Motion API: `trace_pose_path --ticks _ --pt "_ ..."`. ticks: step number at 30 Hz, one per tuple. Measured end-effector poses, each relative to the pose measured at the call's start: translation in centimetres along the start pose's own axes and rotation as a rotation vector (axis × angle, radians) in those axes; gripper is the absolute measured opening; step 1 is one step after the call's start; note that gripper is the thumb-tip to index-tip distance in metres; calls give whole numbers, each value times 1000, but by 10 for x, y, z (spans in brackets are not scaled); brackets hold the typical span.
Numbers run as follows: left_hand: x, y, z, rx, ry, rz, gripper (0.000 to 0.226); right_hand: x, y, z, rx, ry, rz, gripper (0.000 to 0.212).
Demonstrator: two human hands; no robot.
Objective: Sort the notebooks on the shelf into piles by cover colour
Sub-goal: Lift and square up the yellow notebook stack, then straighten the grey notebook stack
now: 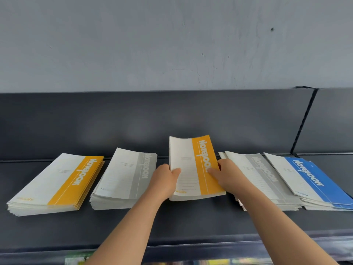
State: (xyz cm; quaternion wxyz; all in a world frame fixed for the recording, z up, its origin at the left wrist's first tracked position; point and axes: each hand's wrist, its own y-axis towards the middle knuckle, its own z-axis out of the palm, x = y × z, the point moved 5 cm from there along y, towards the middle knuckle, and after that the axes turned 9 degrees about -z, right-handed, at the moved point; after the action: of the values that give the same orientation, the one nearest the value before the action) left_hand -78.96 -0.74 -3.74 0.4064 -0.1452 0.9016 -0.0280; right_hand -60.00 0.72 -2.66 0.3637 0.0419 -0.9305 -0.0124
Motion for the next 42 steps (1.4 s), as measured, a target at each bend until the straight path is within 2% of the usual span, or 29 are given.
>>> trace_pose_path --ticks 6,13,18,20,23,25,27,29,31,35,38,40,42 --pt "0 -2 3 -15 122 -52 24 -3 4 18 115 -173 38 20" --pt "-1 1 3 -68 165 -71 26 -8 8 20 80 -226 77 23" --pt "-4 -1 2 -125 185 -66 30 -8 5 18 30 -275 52 30" --pt "-7 -5 -4 -162 194 -41 38 -3 2 14 -1 -296 -4 20" --pt "-10 -13 -15 -230 200 22 35 7 -6 2 -83 -317 -86 36" --pt "-13 -19 -18 -259 211 59 34 12 -13 -6 -151 -344 -141 39" --pt "-17 -25 -19 -288 183 91 48 9 -18 -14 -195 -365 -168 42" --pt "-23 -31 -16 -315 109 160 50 -4 -22 -22 -228 -368 -165 42" --pt "-34 -34 -2 -277 50 214 49 -24 -25 -34 -256 -393 -149 42" --pt "-70 -39 44 -48 -42 206 35 -71 -29 -72 -233 -474 -61 40" --pt "-99 -44 78 132 -61 100 40 -103 -25 -98 -178 -493 -11 34" --pt "-111 -43 102 235 -47 9 27 -123 -20 -104 -81 -493 8 29" --pt "-119 -40 116 248 -51 -47 43 -140 -16 -105 13 -476 -4 24"
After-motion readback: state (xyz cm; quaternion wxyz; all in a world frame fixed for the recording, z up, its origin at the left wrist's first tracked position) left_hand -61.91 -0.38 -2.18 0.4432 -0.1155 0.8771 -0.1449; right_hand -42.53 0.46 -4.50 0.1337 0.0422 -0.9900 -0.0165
